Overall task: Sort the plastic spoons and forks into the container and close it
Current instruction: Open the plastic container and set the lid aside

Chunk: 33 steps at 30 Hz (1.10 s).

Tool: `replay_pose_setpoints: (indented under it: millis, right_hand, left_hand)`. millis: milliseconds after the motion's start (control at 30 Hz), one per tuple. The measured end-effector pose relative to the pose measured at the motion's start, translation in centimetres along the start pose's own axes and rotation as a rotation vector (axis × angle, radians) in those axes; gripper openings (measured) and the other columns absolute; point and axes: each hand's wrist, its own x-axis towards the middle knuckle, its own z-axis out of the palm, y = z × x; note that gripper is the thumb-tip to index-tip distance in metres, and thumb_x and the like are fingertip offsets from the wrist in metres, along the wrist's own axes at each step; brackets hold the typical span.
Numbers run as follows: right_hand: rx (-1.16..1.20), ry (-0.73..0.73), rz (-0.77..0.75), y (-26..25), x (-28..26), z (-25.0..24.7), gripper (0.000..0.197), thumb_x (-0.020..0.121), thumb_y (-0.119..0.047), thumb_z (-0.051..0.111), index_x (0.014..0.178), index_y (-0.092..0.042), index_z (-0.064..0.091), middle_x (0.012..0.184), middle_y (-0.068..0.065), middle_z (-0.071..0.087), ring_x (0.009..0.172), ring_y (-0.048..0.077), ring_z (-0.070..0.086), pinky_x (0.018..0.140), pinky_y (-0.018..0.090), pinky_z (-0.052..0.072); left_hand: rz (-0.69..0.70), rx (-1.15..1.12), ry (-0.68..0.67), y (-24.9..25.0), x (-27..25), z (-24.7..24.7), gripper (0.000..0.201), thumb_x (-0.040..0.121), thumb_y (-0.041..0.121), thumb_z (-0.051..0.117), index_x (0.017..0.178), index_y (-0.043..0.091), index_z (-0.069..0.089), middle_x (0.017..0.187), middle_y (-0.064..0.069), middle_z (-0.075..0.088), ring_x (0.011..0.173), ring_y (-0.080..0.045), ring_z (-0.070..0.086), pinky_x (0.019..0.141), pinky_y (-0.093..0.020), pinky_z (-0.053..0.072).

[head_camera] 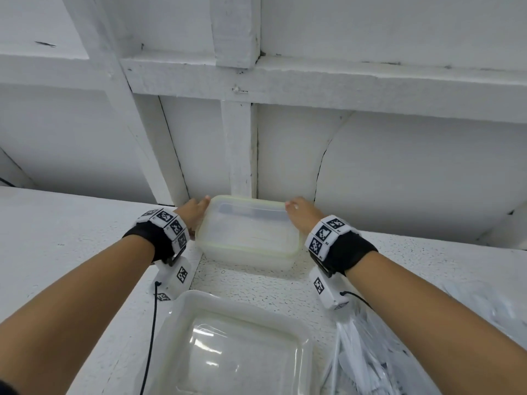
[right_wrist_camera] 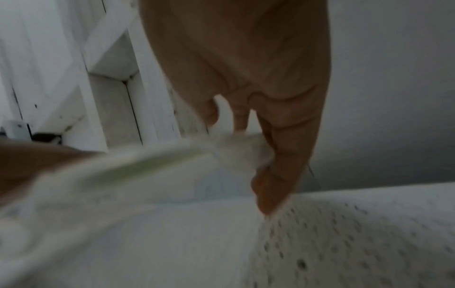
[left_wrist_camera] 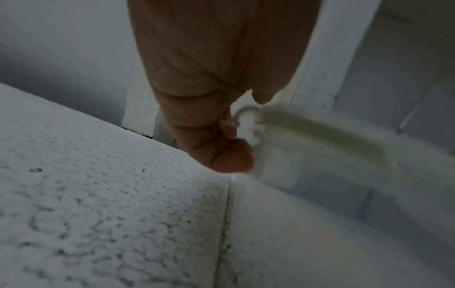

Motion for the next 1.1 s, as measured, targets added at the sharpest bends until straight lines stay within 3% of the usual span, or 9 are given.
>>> replay_pose_setpoints:
  millis: [167, 233, 333, 433, 567, 667, 900, 1000, 1100]
  right_hand:
    - [-0.238, -0.163, -0.077, -0.7, -1.5, -1.8, 0.050, 0.097, -0.025, 0.046, 0.141, -0.004, 0.033, 0.140, 0.015, 0.042, 0.123, 0.033, 0.047, 0.093, 0.037, 0.043]
    - [-0.263, -0.167, -0.050, -0.7, -2.1, -1.7, 0.043, 0.097, -0.026, 0.046, 0.130, 0.002, 0.043, 0.128, 0.019, 0.053, 0.112, 0.035, 0.056, 0.082, 0.038, 0.047]
    - [-0.205, -0.190, -0.009, -0.4, -2.8, -1.0, 0.043, 0.096, -0.029, 0.049, 0.122, 0.005, 0.046, 0.109, 0.019, 0.059, 0.106, 0.038, 0.059, 0.091, 0.045, 0.049]
    - [-0.131, -0.289, 0.023, -0.5, -3.7, -0.2, 0.041, 0.097, -0.030, 0.047, 0.116, 0.007, 0.045, 0.087, 0.019, 0.059, 0.103, 0.039, 0.062, 0.090, 0.046, 0.050]
    - [-0.002, -0.458, 0.099, -0.7, -5.1, 0.6, 0.049, 0.099, -0.033, 0.041, 0.125, 0.006, 0.028, 0.055, 0.020, 0.064, 0.069, 0.034, 0.068, 0.064, 0.040, 0.057]
    - [0.024, -0.448, 0.090, -0.5, -5.4, 0.9, 0.058, 0.099, -0.034, 0.040, 0.134, 0.006, 0.018, 0.046, 0.015, 0.062, 0.053, 0.025, 0.065, 0.051, 0.034, 0.056]
    - [0.028, -0.448, 0.045, 0.1, -5.5, 0.3, 0.030, 0.096, -0.039, 0.046, 0.103, -0.011, 0.038, 0.084, 0.013, 0.059, 0.065, 0.021, 0.062, 0.066, 0.040, 0.055]
    - [-0.160, -0.394, 0.047, -0.8, -4.6, -0.1, 0.047, 0.097, -0.048, 0.037, 0.122, -0.009, 0.048, 0.117, 0.008, 0.056, 0.091, 0.020, 0.058, 0.083, 0.038, 0.051]
    - [-0.109, -0.304, 0.011, -1.6, -3.0, 0.5, 0.046, 0.099, -0.042, 0.031, 0.117, -0.005, 0.052, 0.112, 0.009, 0.055, 0.094, 0.022, 0.054, 0.081, 0.034, 0.049]
  left_hand:
    - [-0.048, -0.179, -0.015, -0.6, -2.2, -1.9, 0.048, 0.099, 0.040, 0.037, 0.130, 0.004, 0.043, 0.096, -0.016, 0.057, 0.078, -0.028, 0.058, 0.068, -0.039, 0.051]
    - [-0.117, -0.035, -0.018, -1.1, -3.9, -2.8, 0.056, 0.098, 0.048, 0.032, 0.127, 0.001, 0.043, 0.102, -0.018, 0.058, 0.084, -0.032, 0.059, 0.065, -0.037, 0.050]
    - [-0.233, 0.178, -0.182, -2.2, -5.7, -3.5, 0.075, 0.093, 0.061, 0.026, 0.105, -0.004, 0.060, 0.090, -0.016, 0.070, 0.079, -0.030, 0.065, 0.065, -0.032, 0.051]
    - [-0.228, 0.072, -0.305, -3.4, -6.4, -3.0, 0.063, 0.092, 0.057, 0.040, 0.098, -0.002, 0.062, 0.083, -0.012, 0.074, 0.074, -0.023, 0.070, 0.060, -0.032, 0.055]
    - [-0.217, -0.311, -0.263, -4.3, -6.7, -2.4, 0.030, 0.091, 0.022, 0.058, 0.090, -0.007, 0.055, 0.073, -0.017, 0.068, 0.058, -0.021, 0.069, 0.053, -0.033, 0.058]
    - [-0.221, -0.423, -0.256, -4.7, -6.8, -2.2, 0.021, 0.091, 0.017, 0.057, 0.088, -0.003, 0.053, 0.074, -0.015, 0.062, 0.052, -0.019, 0.068, 0.048, -0.028, 0.057]
    - [-0.129, -0.483, -0.196, -5.3, -6.7, -1.7, 0.019, 0.093, 0.021, 0.054, 0.083, 0.005, 0.053, 0.059, -0.008, 0.055, 0.040, -0.015, 0.056, 0.042, -0.019, 0.051]
    - [-0.129, -0.411, -0.212, -5.3, -6.7, -2.0, 0.019, 0.092, 0.023, 0.056, 0.087, 0.005, 0.056, 0.066, -0.010, 0.059, 0.043, -0.014, 0.058, 0.047, -0.021, 0.054]
    - [-0.142, -0.381, -0.231, -5.1, -6.7, -2.2, 0.020, 0.091, 0.024, 0.057, 0.086, 0.004, 0.057, 0.057, -0.008, 0.062, 0.043, -0.014, 0.059, 0.046, -0.021, 0.054]
